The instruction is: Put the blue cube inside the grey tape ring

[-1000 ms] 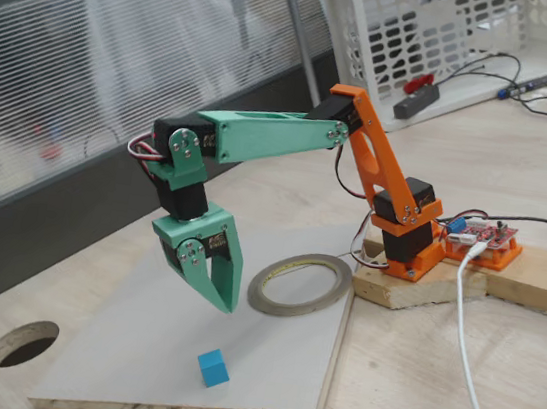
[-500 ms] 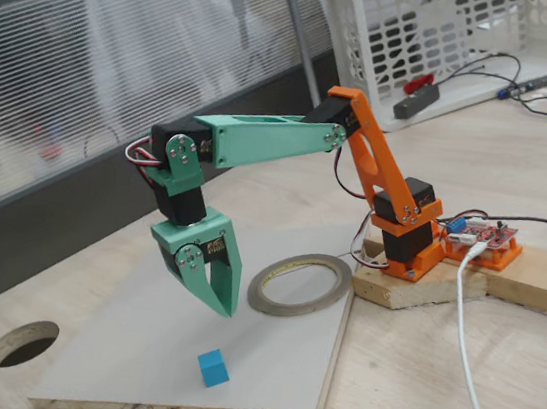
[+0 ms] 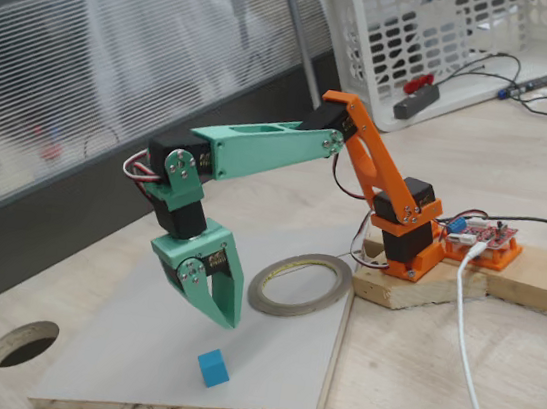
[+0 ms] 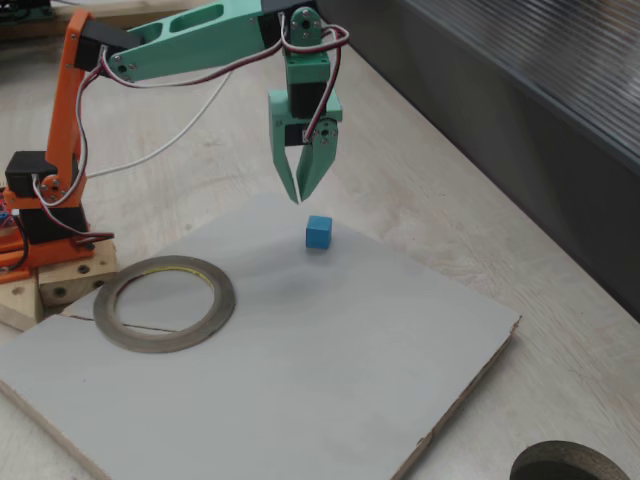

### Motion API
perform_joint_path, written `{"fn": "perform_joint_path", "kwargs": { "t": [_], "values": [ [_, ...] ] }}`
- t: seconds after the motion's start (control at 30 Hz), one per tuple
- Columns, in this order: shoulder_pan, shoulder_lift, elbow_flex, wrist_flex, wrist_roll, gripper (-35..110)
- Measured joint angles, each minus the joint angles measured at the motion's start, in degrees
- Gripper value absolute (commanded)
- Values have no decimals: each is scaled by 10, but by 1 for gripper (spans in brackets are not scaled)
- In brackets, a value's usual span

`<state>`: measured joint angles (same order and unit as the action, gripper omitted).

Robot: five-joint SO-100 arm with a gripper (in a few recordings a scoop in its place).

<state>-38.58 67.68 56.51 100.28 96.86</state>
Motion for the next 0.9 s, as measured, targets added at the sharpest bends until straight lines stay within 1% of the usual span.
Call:
{"fn": "perform_joint_path", "kwargs": {
  "t": [0.1,0.17,0.23,0.43,0.53,0.63,0.9],
  "values": [
    [2,-1,0,2,-2,6],
    [-1,-1,0,3,-4,12],
    [3,-1,0,3,-4,20],
    [3,0,0,3,-4,53],
    [4,0,0,3,-4,63],
    [4,0,0,3,-4,68],
    [4,0,0,3,-4,68]
  ]
}}
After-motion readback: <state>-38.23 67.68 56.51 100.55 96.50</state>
